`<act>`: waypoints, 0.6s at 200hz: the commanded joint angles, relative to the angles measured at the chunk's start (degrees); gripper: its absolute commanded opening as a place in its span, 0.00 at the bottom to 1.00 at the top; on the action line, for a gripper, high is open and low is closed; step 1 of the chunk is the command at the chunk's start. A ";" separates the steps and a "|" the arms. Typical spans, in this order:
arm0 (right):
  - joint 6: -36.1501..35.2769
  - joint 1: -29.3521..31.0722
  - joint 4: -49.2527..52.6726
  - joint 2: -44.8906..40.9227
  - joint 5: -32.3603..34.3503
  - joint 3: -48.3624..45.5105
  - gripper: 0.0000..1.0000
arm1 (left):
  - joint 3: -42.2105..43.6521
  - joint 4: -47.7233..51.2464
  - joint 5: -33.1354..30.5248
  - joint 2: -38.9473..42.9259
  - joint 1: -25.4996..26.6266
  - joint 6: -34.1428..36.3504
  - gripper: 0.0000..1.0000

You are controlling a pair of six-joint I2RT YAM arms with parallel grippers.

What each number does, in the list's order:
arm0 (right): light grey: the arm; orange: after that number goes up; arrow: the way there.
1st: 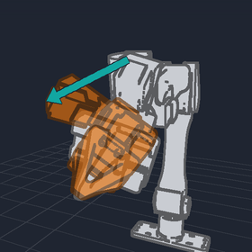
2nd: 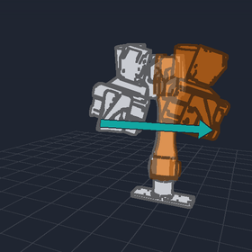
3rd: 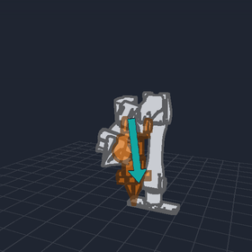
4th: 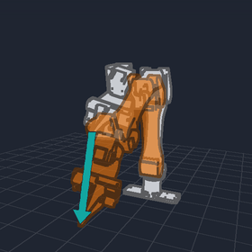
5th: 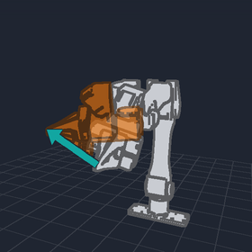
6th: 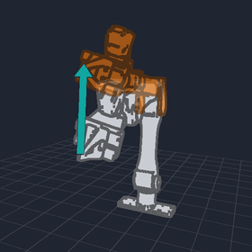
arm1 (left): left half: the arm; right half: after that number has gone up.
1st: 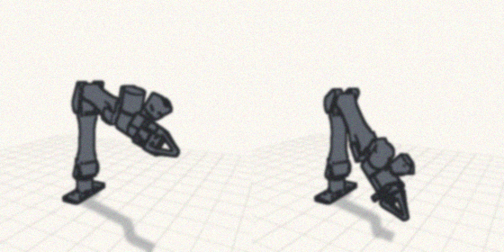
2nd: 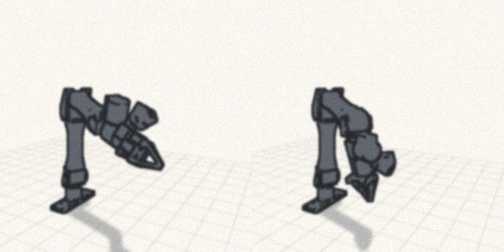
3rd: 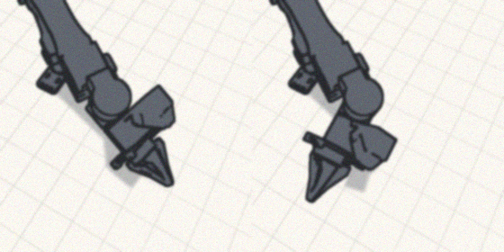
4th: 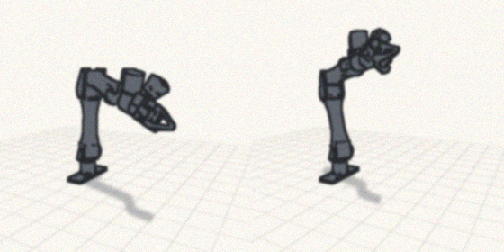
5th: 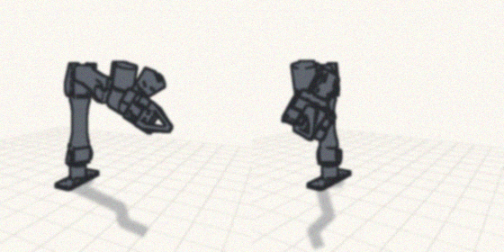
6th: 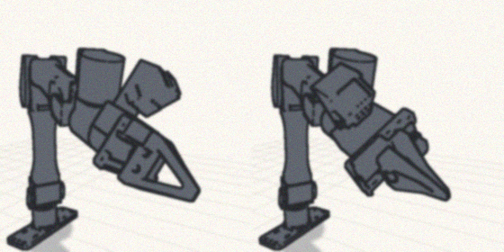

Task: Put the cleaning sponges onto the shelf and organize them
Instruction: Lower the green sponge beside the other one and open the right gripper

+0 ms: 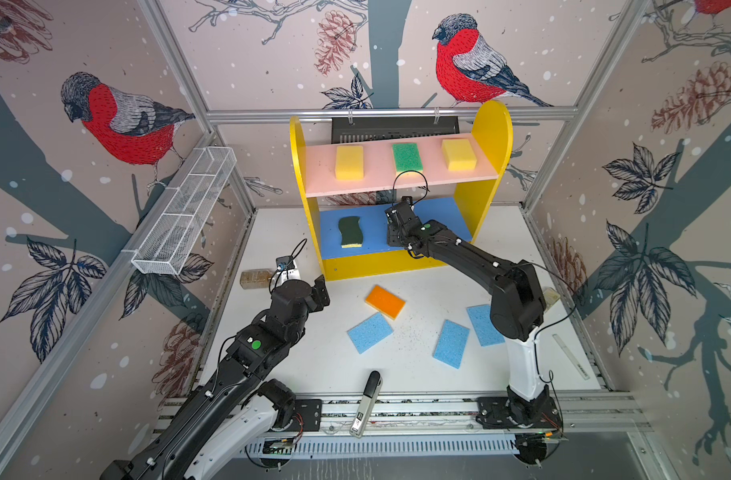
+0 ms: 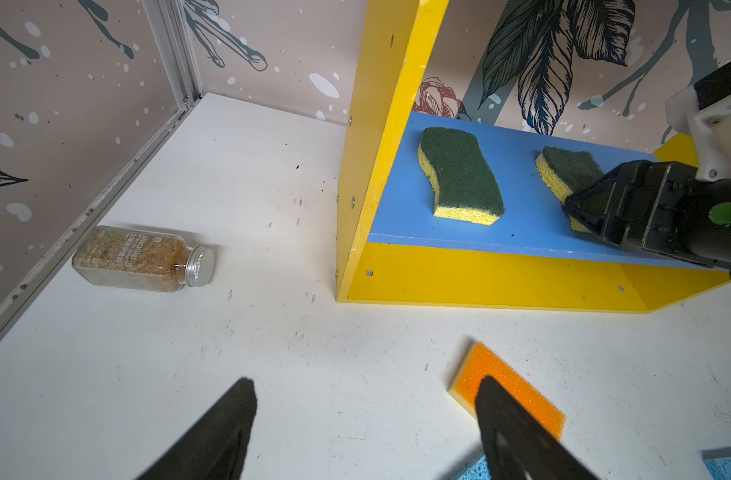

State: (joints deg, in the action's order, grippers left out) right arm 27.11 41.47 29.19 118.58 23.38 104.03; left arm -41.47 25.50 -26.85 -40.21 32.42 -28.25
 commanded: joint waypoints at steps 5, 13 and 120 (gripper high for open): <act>0.06 -0.08 0.57 0.37 -0.78 0.32 0.69 | -0.05 -1.54 0.07 0.37 0.00 0.54 0.83; 0.09 -0.08 0.64 0.42 -0.80 0.37 0.70 | -0.02 -1.50 0.12 0.40 -0.06 0.56 0.83; -1.17 0.44 0.81 -2.30 0.13 0.16 0.87 | -0.33 -1.46 0.86 1.10 -0.07 0.55 0.83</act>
State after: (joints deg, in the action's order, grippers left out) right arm 26.92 41.60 29.69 117.82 23.07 104.20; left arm -41.47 25.50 -26.72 -39.44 32.42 -28.12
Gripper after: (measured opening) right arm 0.863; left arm 0.833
